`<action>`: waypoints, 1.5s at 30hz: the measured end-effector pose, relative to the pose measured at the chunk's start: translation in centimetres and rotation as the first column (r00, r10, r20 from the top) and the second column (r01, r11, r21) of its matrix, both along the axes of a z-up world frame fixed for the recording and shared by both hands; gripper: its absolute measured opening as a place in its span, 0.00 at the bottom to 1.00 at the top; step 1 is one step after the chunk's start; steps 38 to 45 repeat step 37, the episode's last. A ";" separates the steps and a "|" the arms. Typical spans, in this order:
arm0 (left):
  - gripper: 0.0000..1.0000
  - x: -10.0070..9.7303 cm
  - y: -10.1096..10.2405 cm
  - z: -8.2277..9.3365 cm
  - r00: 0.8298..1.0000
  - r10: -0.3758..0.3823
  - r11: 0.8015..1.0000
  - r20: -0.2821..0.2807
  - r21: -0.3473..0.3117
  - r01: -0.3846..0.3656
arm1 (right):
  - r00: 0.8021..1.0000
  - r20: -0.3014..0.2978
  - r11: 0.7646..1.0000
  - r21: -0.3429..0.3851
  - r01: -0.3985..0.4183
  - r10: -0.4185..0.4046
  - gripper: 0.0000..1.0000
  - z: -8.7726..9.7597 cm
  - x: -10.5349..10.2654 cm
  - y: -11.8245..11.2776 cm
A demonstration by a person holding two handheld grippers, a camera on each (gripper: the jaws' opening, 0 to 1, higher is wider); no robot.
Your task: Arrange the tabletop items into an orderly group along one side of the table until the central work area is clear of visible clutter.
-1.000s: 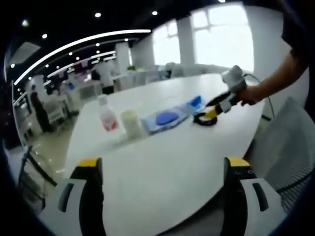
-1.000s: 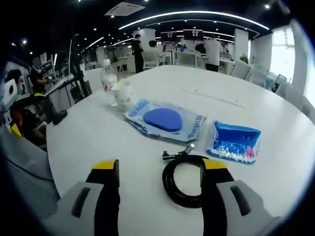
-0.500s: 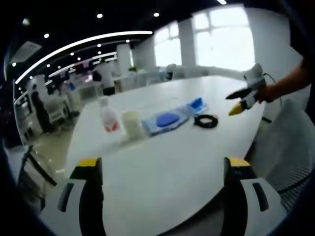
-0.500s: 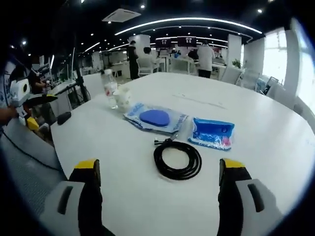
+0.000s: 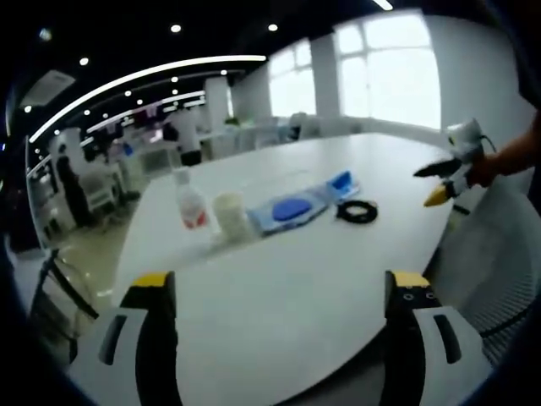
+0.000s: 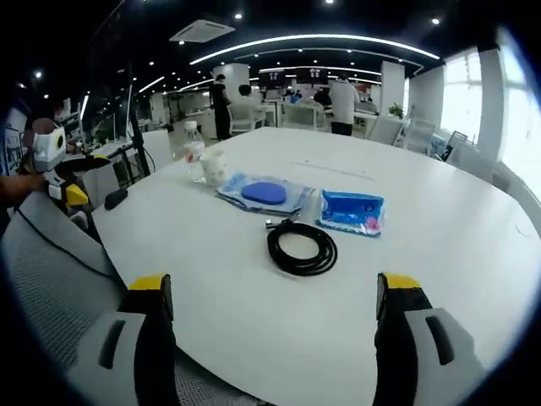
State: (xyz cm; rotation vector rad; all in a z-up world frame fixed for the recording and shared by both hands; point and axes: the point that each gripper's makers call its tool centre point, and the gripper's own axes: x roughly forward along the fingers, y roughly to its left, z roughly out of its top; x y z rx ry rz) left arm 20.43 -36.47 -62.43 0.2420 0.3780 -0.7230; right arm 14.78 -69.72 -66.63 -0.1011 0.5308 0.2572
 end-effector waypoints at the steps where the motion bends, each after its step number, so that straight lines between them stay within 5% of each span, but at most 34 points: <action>1: 1.00 0.0 0.0 -0.1 1.000 -0.003 1.000 0.000 0.003 0.003 | 1.000 0.000 1.000 -0.003 0.002 -0.002 1.00 0.0 0.0 -0.1; 16: 1.00 0.1 0.3 -0.5 1.000 0.001 1.000 -0.003 0.026 -0.001 | 0.995 0.066 0.998 0.002 0.069 -0.069 1.00 1.6 0.2 -0.2; 25: 0.98 0.4 1.0 -0.6 1.000 0.022 0.999 0.010 0.044 -0.023 | 0.996 0.064 0.996 -0.060 0.061 -0.057 0.98 2.0 -0.2 0.3; 45: 0.96 0.3 1.0 -0.5 1.000 0.019 0.999 0.019 0.036 -0.020 | 0.994 0.050 0.994 -0.039 0.097 -0.095 0.97 1.4 -0.4 -0.2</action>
